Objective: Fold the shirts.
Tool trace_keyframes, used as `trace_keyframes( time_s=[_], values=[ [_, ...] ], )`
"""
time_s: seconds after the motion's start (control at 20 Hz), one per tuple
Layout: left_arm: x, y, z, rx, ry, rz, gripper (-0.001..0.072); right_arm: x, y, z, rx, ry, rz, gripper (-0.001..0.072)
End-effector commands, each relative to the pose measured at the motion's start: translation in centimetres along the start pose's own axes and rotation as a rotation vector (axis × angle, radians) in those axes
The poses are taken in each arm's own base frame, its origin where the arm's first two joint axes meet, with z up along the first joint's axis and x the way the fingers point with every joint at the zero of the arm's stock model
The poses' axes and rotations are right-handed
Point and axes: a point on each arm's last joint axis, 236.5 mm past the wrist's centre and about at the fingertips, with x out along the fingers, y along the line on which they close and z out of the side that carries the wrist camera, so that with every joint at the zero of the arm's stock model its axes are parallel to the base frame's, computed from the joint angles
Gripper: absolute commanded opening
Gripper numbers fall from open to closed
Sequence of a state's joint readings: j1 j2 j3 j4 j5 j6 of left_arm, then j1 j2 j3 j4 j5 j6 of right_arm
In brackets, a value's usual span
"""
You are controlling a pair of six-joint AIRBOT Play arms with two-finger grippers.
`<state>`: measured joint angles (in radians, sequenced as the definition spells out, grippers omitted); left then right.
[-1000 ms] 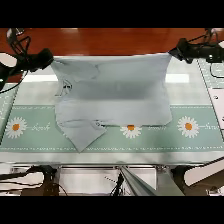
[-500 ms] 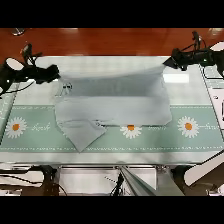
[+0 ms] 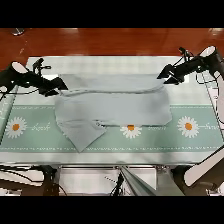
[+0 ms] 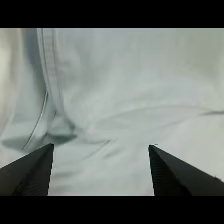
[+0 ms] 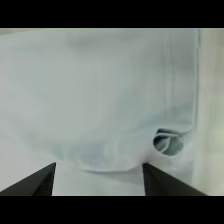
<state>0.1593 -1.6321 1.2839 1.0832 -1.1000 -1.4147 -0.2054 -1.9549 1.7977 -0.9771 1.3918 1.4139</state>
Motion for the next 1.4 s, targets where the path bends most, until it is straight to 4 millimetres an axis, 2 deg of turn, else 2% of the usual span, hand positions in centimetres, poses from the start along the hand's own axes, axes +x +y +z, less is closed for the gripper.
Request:
trace_keyframes(
  time_s=[0.0, 0.15, 0.25, 0.35, 0.45, 0.55, 0.65, 0.8, 0.85, 0.95, 1.0, 1.1, 1.35],
  values=[
    [-2.3, 1.3, -3.7, -0.052, 0.174, -0.021, 0.0702, -3.2, 0.2, -1.2, 0.025, 0.018, -0.009, 0.0624],
    [-5.4, 2.4, -8.5, -0.067, 0.292, -0.056, 0.0702, -8.3, 0.0, -1.9, -0.029, -0.049, -0.072, 0.0633],
    [-6.2, 2.8, -11.5, -0.063, 0.269, -0.056, 0.0702, -10.7, -0.5, -2.9, -0.020, -0.118, -0.082, 0.0633],
    [-6.3, 4.2, -13.8, -0.076, 0.169, -0.028, 0.0702, -11.1, -0.7, -4.8, 0.027, -0.185, -0.050, 0.0632],
    [-6.7, 5.7, -17.1, -0.089, 0.141, -0.037, 0.0702, -10.2, 0.1, -7.7, 0.038, -0.225, -0.001, 0.0632],
    [-6.7, 6.0, -19.3, -0.185, 0.103, -0.105, 0.0702, -8.8, 1.4, -11.0, 0.046, -0.258, 0.062, 0.0632],
    [-6.3, 5.2, -19.5, -0.283, 0.030, -0.192, 0.0701, -7.6, 1.7, -13.8, 0.090, -0.291, 0.090, 0.0632],
    [-4.9, 4.2, -20.8, -0.301, 0.043, -0.219, 0.0701, -7.6, -0.3, -16.7, 0.141, -0.286, 0.027, 0.0632],
    [-4.3, 3.5, -20.9, -0.316, 0.038, -0.243, 0.0701, -8.0, -0.7, -16.9, 0.156, -0.304, 0.025, 0.0632],
    [-3.3, 0.6, -19.8, -0.347, -0.033, -0.374, 0.0701, -8.7, -1.1, -17.2, 0.187, -0.316, 0.028, 0.0632],
    [-2.9, -0.1, -19.8, -0.346, -0.050, -0.405, 0.0701, -8.9, -1.1, -17.4, 0.196, -0.312, 0.032, 0.0632],
    [-2.0, 0.2, -20.3, -0.348, -0.048, -0.377, 0.0701, -8.9, -1.1, -17.8, 0.204, -0.297, 0.040, 0.0632],
    [-1.7, 0.8, -19.9, -0.355, -0.068, -0.357, 0.0701, -8.9, -1.1, -17.9, 0.203, -0.294, 0.042, 0.0632]
  ],
)
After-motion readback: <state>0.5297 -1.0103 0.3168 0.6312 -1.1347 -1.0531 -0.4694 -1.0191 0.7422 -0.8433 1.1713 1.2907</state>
